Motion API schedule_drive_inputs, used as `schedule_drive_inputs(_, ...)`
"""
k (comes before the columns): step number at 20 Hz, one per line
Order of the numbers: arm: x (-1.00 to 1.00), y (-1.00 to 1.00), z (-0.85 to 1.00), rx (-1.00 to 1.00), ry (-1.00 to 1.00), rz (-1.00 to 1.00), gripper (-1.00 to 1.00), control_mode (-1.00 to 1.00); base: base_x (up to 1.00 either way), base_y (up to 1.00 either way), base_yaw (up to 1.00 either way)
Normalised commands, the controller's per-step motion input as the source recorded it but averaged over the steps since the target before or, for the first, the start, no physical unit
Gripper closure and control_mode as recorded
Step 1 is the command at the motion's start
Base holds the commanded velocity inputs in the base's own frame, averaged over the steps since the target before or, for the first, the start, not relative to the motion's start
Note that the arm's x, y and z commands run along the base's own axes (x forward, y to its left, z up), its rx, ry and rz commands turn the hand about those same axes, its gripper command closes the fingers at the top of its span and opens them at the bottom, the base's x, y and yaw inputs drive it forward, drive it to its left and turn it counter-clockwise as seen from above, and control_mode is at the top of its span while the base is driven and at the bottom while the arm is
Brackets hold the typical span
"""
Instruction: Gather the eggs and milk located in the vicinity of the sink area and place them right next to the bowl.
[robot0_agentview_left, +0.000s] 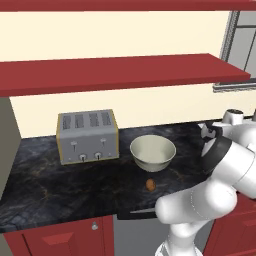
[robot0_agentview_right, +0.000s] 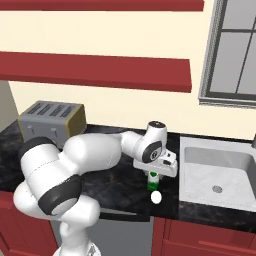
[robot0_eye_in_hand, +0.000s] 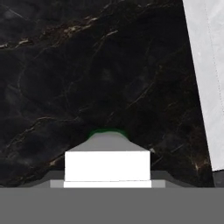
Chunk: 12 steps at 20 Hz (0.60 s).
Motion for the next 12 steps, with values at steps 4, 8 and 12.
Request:
schedule_drive_inputs(4, 0.0, 0.04, 0.04, 0.0, 0.0, 0.12, 1.0, -1.0, 0.0, 0.0, 0.0)
schedule_drive_inputs(8, 0.0, 0.3, 0.19, 0.0, -0.05, 0.25, 1.0, -1.0, 0.0, 0.0, 0.0)
schedule_drive_inputs(12, 0.0, 0.48, 0.12, 0.0, -0.01, 0.28, 1.0, -1.0, 0.0, 0.0, 0.0)
